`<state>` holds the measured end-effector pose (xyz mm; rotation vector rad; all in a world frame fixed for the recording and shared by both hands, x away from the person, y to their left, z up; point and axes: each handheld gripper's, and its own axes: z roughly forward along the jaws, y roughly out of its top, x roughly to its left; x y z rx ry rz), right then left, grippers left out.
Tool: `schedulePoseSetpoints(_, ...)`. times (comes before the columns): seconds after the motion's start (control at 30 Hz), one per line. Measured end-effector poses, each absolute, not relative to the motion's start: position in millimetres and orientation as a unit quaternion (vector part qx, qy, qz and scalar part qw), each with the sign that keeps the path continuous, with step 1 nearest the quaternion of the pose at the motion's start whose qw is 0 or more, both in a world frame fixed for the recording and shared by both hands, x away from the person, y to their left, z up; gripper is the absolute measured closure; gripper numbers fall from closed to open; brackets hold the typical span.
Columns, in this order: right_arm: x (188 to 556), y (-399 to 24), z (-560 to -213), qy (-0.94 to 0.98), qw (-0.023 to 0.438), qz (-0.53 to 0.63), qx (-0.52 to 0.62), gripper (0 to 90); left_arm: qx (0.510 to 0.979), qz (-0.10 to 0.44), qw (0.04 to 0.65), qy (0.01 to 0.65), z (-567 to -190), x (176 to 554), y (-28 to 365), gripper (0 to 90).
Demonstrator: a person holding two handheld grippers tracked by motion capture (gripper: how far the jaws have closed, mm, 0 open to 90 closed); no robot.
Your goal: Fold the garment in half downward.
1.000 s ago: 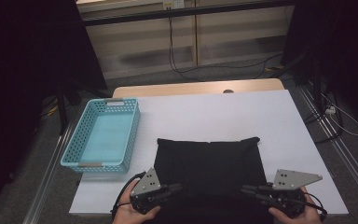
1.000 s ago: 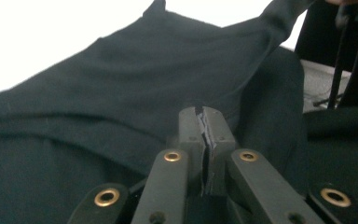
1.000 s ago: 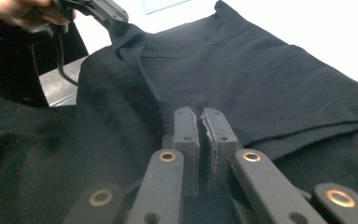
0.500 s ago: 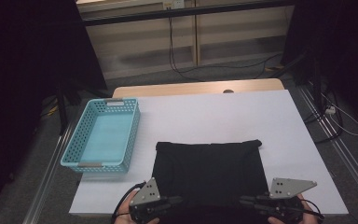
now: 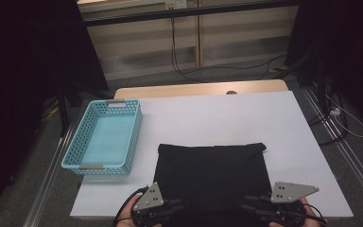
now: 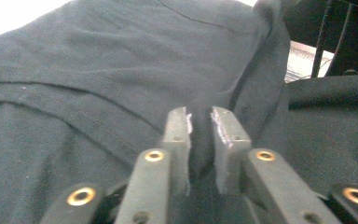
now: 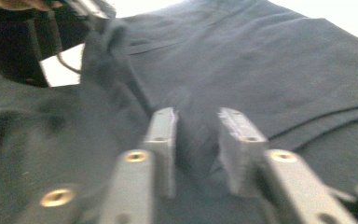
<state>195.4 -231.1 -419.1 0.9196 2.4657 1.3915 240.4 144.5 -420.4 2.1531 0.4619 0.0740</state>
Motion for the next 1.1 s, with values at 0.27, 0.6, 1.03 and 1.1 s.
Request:
schedulePoseSetpoints(0.27, 198, -231, -418, 0.819, 0.099, 0.465, 0.321, 50.0, 0.86, 0.077, 0.458, 0.211, -413, 247, 147, 50.1)
schedulePoseSetpoints(0.6, 232, -237, -420, 0.817, 0.126, 0.44, 0.352, 40.1, 0.839, 0.113, 0.465, 0.259, -414, 276, 146, 20.5)
schedulePoseSetpoints(1.03, 283, -256, -417, 0.796, 0.15, 0.439, 0.389, 32.5, 0.827, 0.109, 0.46, 0.305, -417, 328, 140, 9.5)
schedulePoseSetpoints(1.1, 292, -258, -418, 0.795, 0.154, 0.433, 0.396, 32.4, 0.829, 0.111, 0.455, 0.305, -417, 337, 137, 8.8)
